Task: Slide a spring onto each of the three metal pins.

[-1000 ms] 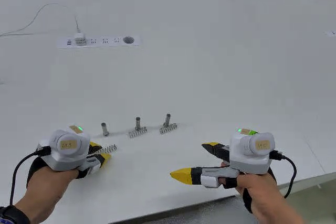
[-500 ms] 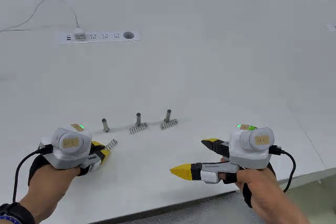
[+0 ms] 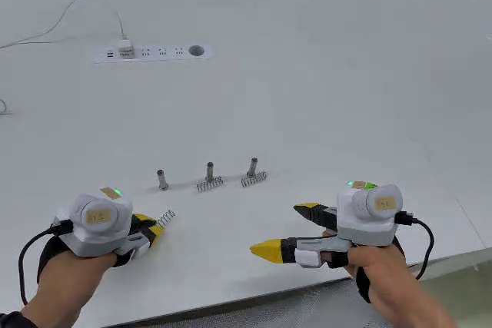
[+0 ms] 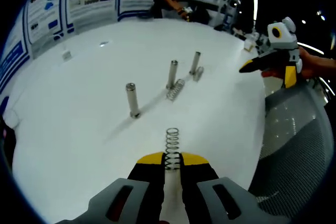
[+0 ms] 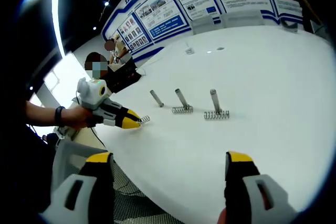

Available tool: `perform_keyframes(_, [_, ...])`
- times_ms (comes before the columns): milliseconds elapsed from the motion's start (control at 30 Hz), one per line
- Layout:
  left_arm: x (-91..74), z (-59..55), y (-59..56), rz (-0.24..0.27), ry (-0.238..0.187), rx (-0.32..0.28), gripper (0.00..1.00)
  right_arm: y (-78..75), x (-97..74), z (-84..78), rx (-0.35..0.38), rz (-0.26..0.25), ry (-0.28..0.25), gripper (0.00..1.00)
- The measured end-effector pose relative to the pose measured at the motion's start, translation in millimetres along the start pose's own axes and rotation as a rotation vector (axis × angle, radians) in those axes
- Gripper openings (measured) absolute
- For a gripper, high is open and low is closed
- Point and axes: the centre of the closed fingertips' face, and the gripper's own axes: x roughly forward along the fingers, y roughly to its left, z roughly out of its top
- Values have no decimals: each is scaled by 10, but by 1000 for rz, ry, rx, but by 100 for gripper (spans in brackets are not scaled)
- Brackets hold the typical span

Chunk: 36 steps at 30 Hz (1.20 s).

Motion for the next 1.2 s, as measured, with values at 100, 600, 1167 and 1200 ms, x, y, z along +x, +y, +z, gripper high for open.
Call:
perform_keyframes(100, [-69, -24, 2, 6, -4, -5, 11, 37, 15, 2, -4, 9, 1, 88])
perform_keyframes(600, [-387, -27, -99, 8, -40, 14, 11, 249, 161, -2, -25, 66, 19, 86])
perform_keyframes(1167, [-495, 197, -288, -19, -86, 60, 11, 480, 318, 117, -36, 143, 16, 79])
perform_keyframes(1200, [-493, 212, -316, -23, -87, 65, 11, 494, 327, 136, -34, 150, 13, 78])
